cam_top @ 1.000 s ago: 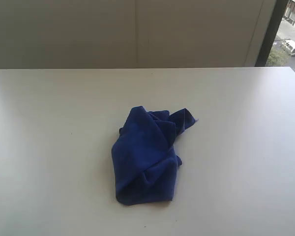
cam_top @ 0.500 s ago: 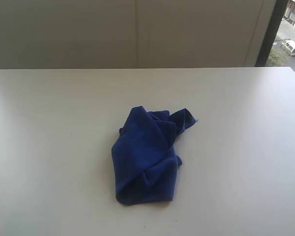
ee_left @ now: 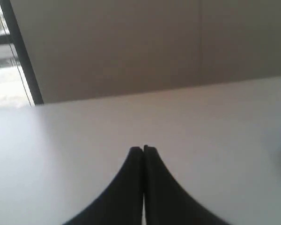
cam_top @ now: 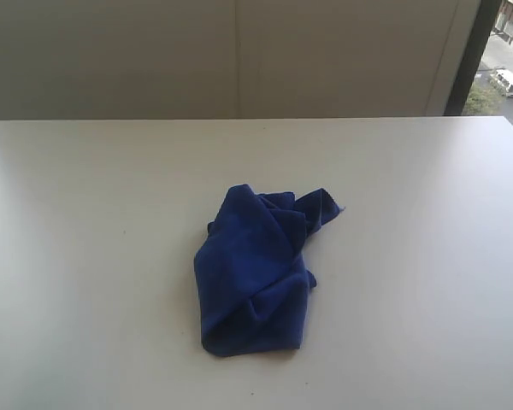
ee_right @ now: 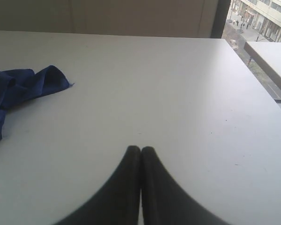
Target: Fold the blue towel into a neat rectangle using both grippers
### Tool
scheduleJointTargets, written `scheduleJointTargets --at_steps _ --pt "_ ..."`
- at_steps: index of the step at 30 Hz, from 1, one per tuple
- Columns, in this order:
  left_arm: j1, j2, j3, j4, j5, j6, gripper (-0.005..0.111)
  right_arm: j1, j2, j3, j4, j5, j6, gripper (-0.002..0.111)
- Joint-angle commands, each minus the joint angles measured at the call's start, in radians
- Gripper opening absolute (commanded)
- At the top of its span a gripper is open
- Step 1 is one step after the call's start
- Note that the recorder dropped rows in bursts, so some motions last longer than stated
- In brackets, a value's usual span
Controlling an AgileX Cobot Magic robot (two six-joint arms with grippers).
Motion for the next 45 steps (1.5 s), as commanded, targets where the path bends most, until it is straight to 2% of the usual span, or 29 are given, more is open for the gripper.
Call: scheduleJointTargets --at_steps 1,3,7,10,12,13,16,18,20,21,25,26,29,30,32,35,38,40,41,42,43,44,45 --pt "0.004 -0.005 0.002 -0.003 -0.309 -0.061 0.000 0.003 -0.007 0.002 -0.005 -0.009 0.003 0.000" --pt "0.004 -0.005 0.002 -0.003 -0.395 -0.142 0.000 0.003 -0.007 0.002 -0.005 -0.009 0.003 0.000" --pt "0.004 -0.005 0.002 0.014 -0.520 -0.435 0.000 0.003 -0.007 0.002 -0.005 -0.009 0.003 0.000" --pt "0.004 0.010 -0.012 0.090 -0.414 -0.542 0.000 0.003 -0.007 0.002 -0.005 -0.009 0.003 0.000" --pt "0.004 0.070 -0.059 0.259 -0.326 -0.629 0.000 0.003 -0.007 0.002 -0.005 -0.009 0.003 0.000" --pt "0.004 0.120 -0.094 0.406 -0.288 -0.736 0.000 0.003 -0.007 0.002 -0.005 -0.009 0.003 0.000" --pt "0.004 0.275 -0.194 0.748 -0.308 -0.951 0.000 0.003 -0.007 0.002 -0.005 -0.009 0.003 0.000" --pt "0.004 0.381 -0.257 0.917 -0.327 -1.059 0.000 0.003 -0.007 0.002 -0.005 -0.009 0.003 0.000" --pt "0.004 0.523 -0.341 1.139 -0.338 -1.195 0.000 0.003 -0.007 0.002 -0.005 -0.009 0.003 0.000" --pt "0.004 0.673 -0.419 1.332 -0.342 -1.343 0.000 0.003 -0.007 0.002 -0.005 -0.009 0.003 0.000" --pt "0.004 0.946 -0.599 1.792 -0.366 -1.702 0.000 0.003 -0.007 0.002 -0.005 -0.009 0.003 0.000" --pt "0.002 1.070 -0.669 1.792 -0.392 -1.764 0.000 0.003 -0.007 0.002 -0.005 -0.009 0.003 0.000" --pt "-0.047 1.199 -0.752 1.792 -0.428 -1.733 0.000 0.003 -0.007 0.002 -0.005 -0.009 0.003 0.000" --pt "-0.124 1.271 -0.804 1.792 -0.416 -1.738 0.000 0.003 -0.007 0.002 -0.005 -0.009 0.003 0.000" --pt "-0.220 1.331 -0.860 1.792 -0.358 -1.738 0.000 0.003 -0.007 0.002 -0.005 -0.009 0.003 0.000" --pt "-0.394 1.426 -0.949 1.792 -0.147 -1.680 0.000 0.003 -0.007 0.002 -0.005 -0.009 0.003 0.000" --pt "-0.520 1.515 -1.027 1.792 0.139 -1.541 0.000 0.003 -0.007 0.002 -0.005 -0.009 0.003 0.000" --pt "-0.572 1.573 -1.066 1.792 0.300 -1.410 0.000 0.003 -0.007 0.002 -0.005 -0.009 0.003 0.000" --pt "-0.599 1.634 -1.107 1.646 0.484 -1.131 0.000 0.003 -0.007 0.002 -0.005 -0.009 0.003 0.000" --pt "-0.605 1.685 -1.148 1.408 0.599 -0.813 0.000 0.003 -0.007 0.002 -0.005 -0.009 0.003 0.000" --pt "-0.601 1.723 -1.200 1.119 0.686 -0.509 0.000 0.003 -0.007 0.002 -0.005 -0.009 0.003 0.000" --pt "-0.587 1.779 -1.281 0.729 0.822 -0.123 0.000 0.003 -0.007 0.002 -0.005 -0.009 0.003 0.000" --pt "-0.584 1.795 -1.311 0.581 0.868 0.007 0.000 0.003 -0.007 0.002 -0.005 -0.009 0.003 0.000"
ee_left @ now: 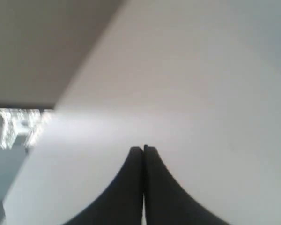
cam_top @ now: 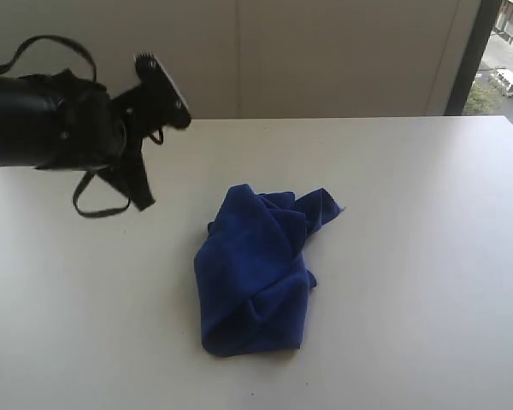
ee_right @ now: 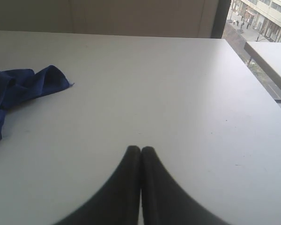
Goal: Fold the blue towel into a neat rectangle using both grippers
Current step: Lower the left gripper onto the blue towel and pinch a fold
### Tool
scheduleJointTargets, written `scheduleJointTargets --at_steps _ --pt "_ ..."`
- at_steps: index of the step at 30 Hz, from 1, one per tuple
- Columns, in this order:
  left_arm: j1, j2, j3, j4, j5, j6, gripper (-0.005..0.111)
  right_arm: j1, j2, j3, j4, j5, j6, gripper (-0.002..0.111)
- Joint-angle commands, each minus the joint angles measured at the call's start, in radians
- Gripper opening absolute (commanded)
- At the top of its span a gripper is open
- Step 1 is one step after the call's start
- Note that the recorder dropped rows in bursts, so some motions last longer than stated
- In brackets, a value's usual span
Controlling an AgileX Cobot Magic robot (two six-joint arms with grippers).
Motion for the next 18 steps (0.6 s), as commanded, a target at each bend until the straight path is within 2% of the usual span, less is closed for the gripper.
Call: scheduleJointTargets --at_steps 1,4,6,10,13,17,18 --pt "0.014 0.100 -0.164 -0.921 0.299 0.883 0.000 0.003 -0.007 0.002 -0.005 -0.009 0.003 0.000" --pt "-0.001 0.105 -0.224 -1.340 0.278 1.144 0.000 0.003 -0.007 0.002 -0.005 -0.009 0.003 0.000" --pt "-0.025 0.108 -0.253 -1.510 0.211 1.211 0.000 0.003 -0.007 0.002 -0.005 -0.009 0.003 0.000" --pt "-0.086 0.164 -0.287 -1.531 0.067 1.211 0.002 0.003 -0.007 0.002 -0.005 -0.009 0.003 0.000" --pt "-0.124 0.252 -0.328 -1.543 0.028 1.205 0.018 0.003 -0.007 0.002 -0.005 -0.009 0.003 0.000" --pt "-0.151 0.332 -0.348 -1.579 -0.110 1.205 0.047 0.003 -0.007 0.002 -0.005 -0.009 0.003 0.000" --pt "-0.151 0.344 -0.348 -1.579 -0.135 1.205 0.051 0.003 -0.007 0.002 -0.005 -0.009 0.003 0.000"
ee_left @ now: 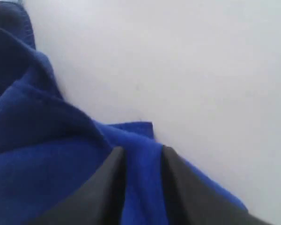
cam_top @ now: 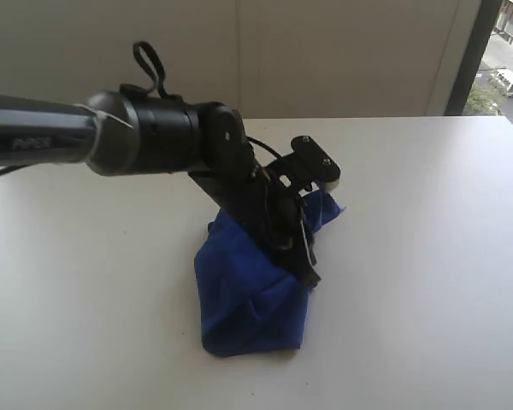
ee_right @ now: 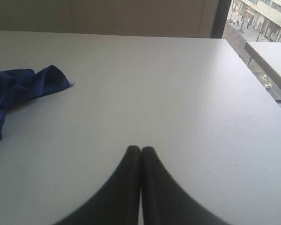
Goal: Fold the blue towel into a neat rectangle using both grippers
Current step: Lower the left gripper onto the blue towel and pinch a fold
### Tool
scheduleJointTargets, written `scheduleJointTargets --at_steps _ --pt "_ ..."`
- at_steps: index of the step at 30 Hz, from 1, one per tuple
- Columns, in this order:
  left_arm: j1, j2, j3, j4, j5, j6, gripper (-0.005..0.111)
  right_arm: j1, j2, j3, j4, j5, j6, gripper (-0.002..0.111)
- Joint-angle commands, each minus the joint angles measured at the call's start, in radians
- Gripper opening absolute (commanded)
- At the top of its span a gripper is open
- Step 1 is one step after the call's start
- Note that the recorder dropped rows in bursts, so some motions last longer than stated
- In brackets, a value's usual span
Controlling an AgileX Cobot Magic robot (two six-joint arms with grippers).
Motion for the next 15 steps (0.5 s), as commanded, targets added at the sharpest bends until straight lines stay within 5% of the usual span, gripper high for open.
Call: scheduleJointTargets --at_steps 1,9,15 --pt "-0.019 0.062 -0.012 -0.036 -0.135 -0.003 0.052 0.003 -0.007 0.002 -0.005 -0.009 0.003 0.000" --pt "-0.019 0.110 -0.012 -0.032 -0.271 -0.052 0.048 0.003 -0.007 0.002 -0.005 -0.009 0.003 0.000" --pt "-0.017 0.099 -0.012 0.014 -0.275 -0.042 0.000 0.003 -0.007 0.002 -0.005 -0.009 0.003 0.000"
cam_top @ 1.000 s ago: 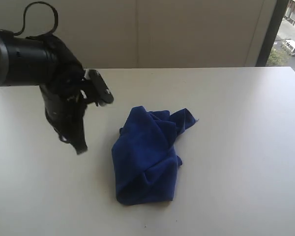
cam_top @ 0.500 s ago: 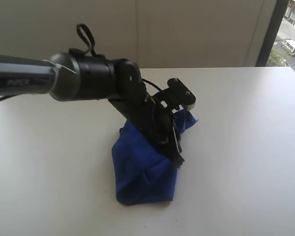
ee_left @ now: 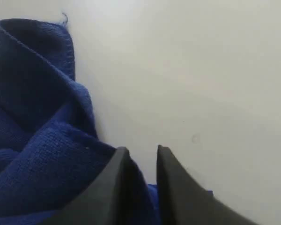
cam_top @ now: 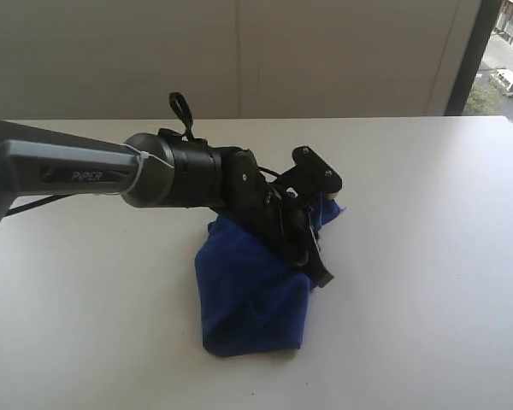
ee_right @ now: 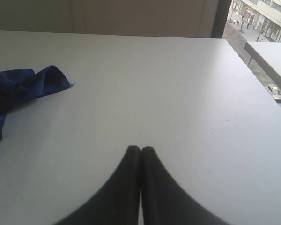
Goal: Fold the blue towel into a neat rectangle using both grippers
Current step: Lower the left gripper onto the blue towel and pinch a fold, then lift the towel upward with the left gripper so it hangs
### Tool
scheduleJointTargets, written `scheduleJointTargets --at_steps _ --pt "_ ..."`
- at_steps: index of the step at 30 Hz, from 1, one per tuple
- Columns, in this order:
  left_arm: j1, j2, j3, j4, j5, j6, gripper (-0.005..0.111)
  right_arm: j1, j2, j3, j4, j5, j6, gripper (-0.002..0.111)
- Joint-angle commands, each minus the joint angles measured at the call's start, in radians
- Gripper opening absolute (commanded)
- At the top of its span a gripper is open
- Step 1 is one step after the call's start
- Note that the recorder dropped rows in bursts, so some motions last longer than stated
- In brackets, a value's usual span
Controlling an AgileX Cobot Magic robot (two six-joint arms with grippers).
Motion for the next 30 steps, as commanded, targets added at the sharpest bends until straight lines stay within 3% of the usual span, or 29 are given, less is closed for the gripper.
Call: scheduleJointTargets --at_steps 1,3,8,14,16,19,24,30 --pt "0.000 -0.039 -0.004 0.052 0.005 0.002 0.000 0.003 -0.007 0.002 -0.005 -0.009 0.003 0.000" --pt "0.000 -0.115 -0.004 0.124 0.043 0.002 0.000 0.003 -0.007 0.002 -0.005 -0.009 0.003 0.000" --pt "0.000 -0.408 -0.004 0.297 0.345 -0.007 0.000 0.003 -0.007 0.002 -0.005 -0.009 0.003 0.000" --pt "0.000 -0.618 -0.004 0.521 0.708 -0.073 0.000 0.003 -0.007 0.002 -0.005 -0.009 0.003 0.000" --pt "0.000 -0.641 -0.004 0.586 0.768 -0.113 0.000 0.003 -0.007 0.002 -0.005 -0.009 0.003 0.000" --pt "0.000 -0.672 -0.004 0.688 0.842 -0.166 0.000 0.003 -0.007 0.002 -0.005 -0.009 0.003 0.000" --pt "0.000 -0.689 -0.004 0.710 0.865 -0.181 0.000 0.003 -0.007 0.002 -0.008 -0.009 -0.014 0.000" --pt "0.000 -0.689 -0.004 0.762 0.777 -0.181 0.000 0.003 -0.007 0.002 -0.121 -0.136 -0.042 0.000"
